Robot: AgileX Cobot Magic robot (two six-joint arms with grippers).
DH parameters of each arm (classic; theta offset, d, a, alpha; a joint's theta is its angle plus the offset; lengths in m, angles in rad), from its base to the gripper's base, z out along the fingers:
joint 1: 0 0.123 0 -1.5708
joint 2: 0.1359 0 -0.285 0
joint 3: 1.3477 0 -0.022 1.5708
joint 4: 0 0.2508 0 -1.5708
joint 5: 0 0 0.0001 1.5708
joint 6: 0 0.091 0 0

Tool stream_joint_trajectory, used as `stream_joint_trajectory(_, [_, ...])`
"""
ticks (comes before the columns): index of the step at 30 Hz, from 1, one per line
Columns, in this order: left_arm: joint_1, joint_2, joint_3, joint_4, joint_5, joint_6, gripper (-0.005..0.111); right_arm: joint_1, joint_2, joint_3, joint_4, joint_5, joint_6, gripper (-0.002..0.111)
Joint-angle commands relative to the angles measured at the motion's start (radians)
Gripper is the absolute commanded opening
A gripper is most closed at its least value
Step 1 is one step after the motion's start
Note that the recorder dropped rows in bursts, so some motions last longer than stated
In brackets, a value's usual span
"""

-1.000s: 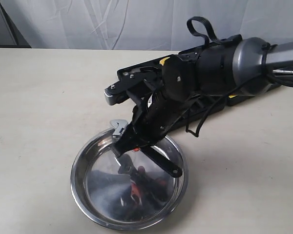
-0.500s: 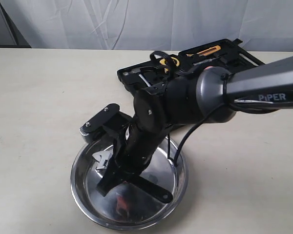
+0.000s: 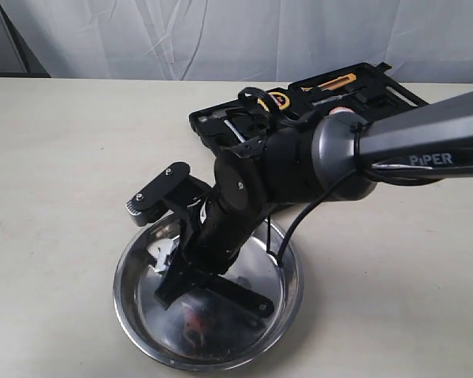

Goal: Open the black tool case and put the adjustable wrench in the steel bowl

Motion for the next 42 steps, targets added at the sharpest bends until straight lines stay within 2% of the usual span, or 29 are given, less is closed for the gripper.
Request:
stream_joint_trajectory(1, [0.001,-0.007,-0.002,-0.001,-0.010,-0.004,0.000,0.001,-0.001,-0.003,-0.002,0.007,0.013,0.040])
stream_joint_trajectory(7, [0.001,-0.007,-0.002,-0.001,-0.010,-0.004,0.000,-0.001,-0.080,-0.003,-0.076,0.060,0.088,0.039])
stream_joint_trajectory(10, [0.001,-0.007,-0.002,-0.001,-0.010,-0.004,0.000,-0.021,-0.177,-0.003,-0.410,0.051,0.382,0.022])
stream_joint_trajectory(12, [0.001,-0.007,-0.002,-0.001,-0.010,-0.004,0.000,-0.082,-0.210,-0.003,-0.580,0.044,0.580,0.014])
stream_joint_trajectory(14, [0.001,-0.007,-0.002,-0.001,-0.010,-0.004,0.000,-0.226,-0.225,-0.003,-0.753,0.036,0.819,0.006])
stream_joint_trajectory(15, [0.001,-0.007,-0.002,-0.001,-0.010,-0.004,0.000,-0.314,-0.217,-0.005,-0.768,0.016,0.824,0.005])
stream_joint_trajectory(16, [0.001,-0.007,-0.002,-0.001,-0.010,-0.004,0.000,-0.405,-0.197,-0.017,-0.765,0.000,0.816,0.004])
stream_joint_trajectory(19, [0.001,-0.007,-0.002,-0.001,-0.010,-0.004,0.000,-0.592,-0.136,-0.073,-0.716,0.012,0.816,0.004])
stream_joint_trajectory(23, [0.001,-0.007,-0.002,-0.001,-0.010,-0.004,0.000,-0.764,-0.038,-0.177,-0.567,0.030,0.803,0.004])
stream_joint_trajectory(27, [0.001,-0.007,-0.002,-0.001,-0.010,-0.004,0.000,-0.846,0.061,-0.253,-0.503,-0.016,0.800,0.004])
stream_joint_trajectory(35, [0.001,-0.007,-0.002,-0.001,-0.010,-0.004,0.000,-0.907,0.197,-0.414,-0.473,-0.009,0.800,0.004])
stream_joint_trajectory(37, [0.001,-0.007,-0.002,-0.001,-0.010,-0.004,0.000,-0.908,0.213,-0.429,-0.502,-0.006,0.800,0.008])
stream_joint_trajectory(38, [0.001,-0.007,-0.002,-0.001,-0.010,-0.004,0.000,-0.908,0.220,-0.438,-0.532,-0.006,0.800,0.014])
stream_joint_trajectory(41, [0.001,-0.007,-0.002,-0.001,-0.010,-0.004,0.000,-0.908,0.258,-0.472,-0.611,-0.006,0.835,0.052])
stream_joint_trajectory(42, [0.001,-0.007,-0.002,-0.001,-0.010,-0.004,0.000,-0.910,0.270,-0.477,-0.613,-0.004,0.856,0.056])
